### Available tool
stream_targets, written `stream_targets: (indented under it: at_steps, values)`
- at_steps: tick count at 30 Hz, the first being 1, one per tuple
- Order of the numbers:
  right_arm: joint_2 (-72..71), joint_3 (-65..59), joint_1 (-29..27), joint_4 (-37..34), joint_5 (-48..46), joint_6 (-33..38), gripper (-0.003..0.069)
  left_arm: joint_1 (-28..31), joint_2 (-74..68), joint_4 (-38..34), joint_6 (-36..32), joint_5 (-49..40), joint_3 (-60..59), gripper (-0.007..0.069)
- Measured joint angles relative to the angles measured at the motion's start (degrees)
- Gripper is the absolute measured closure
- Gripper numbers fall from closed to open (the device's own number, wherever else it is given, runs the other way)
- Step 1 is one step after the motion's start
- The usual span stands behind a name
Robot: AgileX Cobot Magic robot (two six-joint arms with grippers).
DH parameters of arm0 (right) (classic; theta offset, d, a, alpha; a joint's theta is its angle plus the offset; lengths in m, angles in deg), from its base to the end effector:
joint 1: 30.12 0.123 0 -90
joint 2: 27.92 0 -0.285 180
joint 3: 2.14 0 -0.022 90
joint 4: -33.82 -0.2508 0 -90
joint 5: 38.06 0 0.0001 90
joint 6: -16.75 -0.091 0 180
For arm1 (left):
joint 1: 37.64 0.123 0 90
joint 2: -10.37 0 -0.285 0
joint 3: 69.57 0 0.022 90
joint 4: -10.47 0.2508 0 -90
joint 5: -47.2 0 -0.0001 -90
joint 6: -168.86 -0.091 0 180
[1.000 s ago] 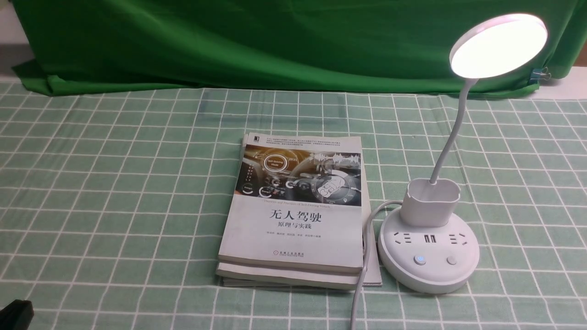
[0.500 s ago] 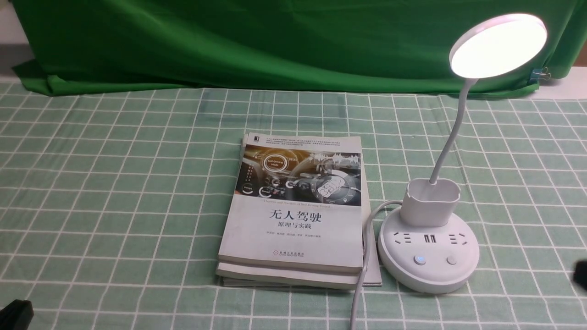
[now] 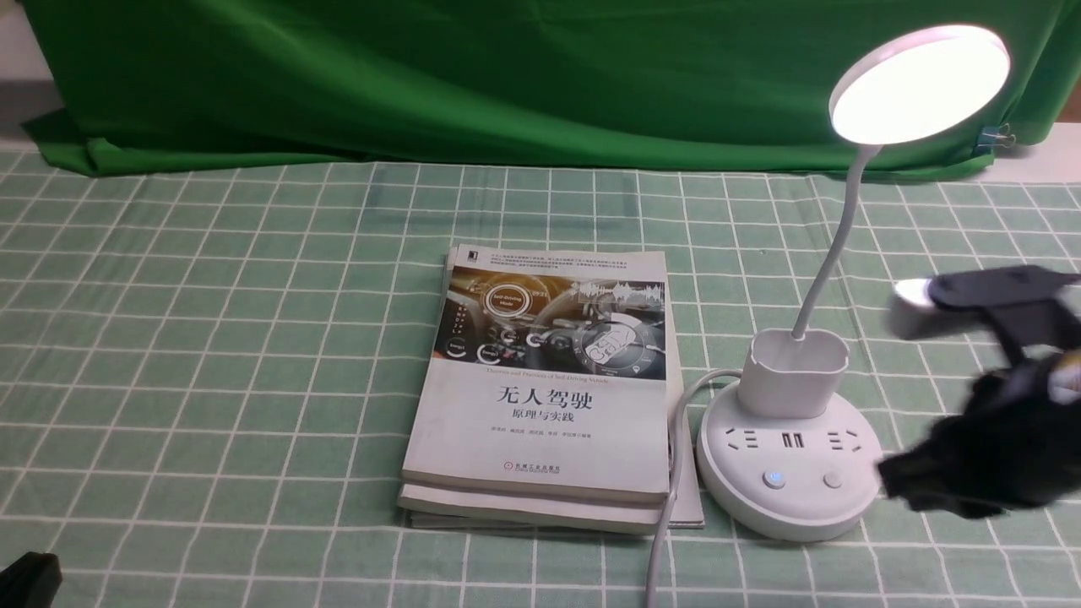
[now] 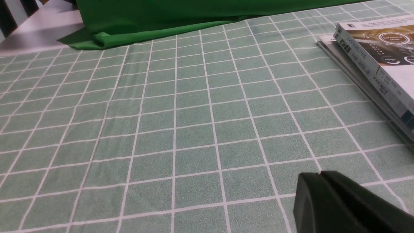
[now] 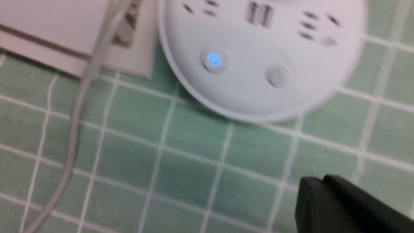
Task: Turn off the desk lamp on the blue coffee tablecloth by hand.
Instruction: 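Press the power button on the lamp base to turn the lamp off with the right gripper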
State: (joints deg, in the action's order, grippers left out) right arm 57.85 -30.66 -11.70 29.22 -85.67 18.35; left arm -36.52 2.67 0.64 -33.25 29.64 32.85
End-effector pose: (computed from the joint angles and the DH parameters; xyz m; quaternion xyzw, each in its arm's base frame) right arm 0.2306 0.0825 0.2378 -0.1498 0.9756 0.0562 0.1506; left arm 0.0545 -0.0036 0.1838 0.0949 0.7745 0.0554 0.6229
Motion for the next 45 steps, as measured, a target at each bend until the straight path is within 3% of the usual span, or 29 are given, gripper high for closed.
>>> stream_targets:
  at_steps: [15,45]
  values:
    - [14.33,5.37,0.21,0.27,4.04,0.94,0.0624,0.0,0.0,0.0,0.0,0.0,0.0,0.0624]
    - [18.46,6.0,0.21,-0.73,8.86,0.96,0.0624,0.0,0.0,0.0,0.0,0.0,0.0,0.0624]
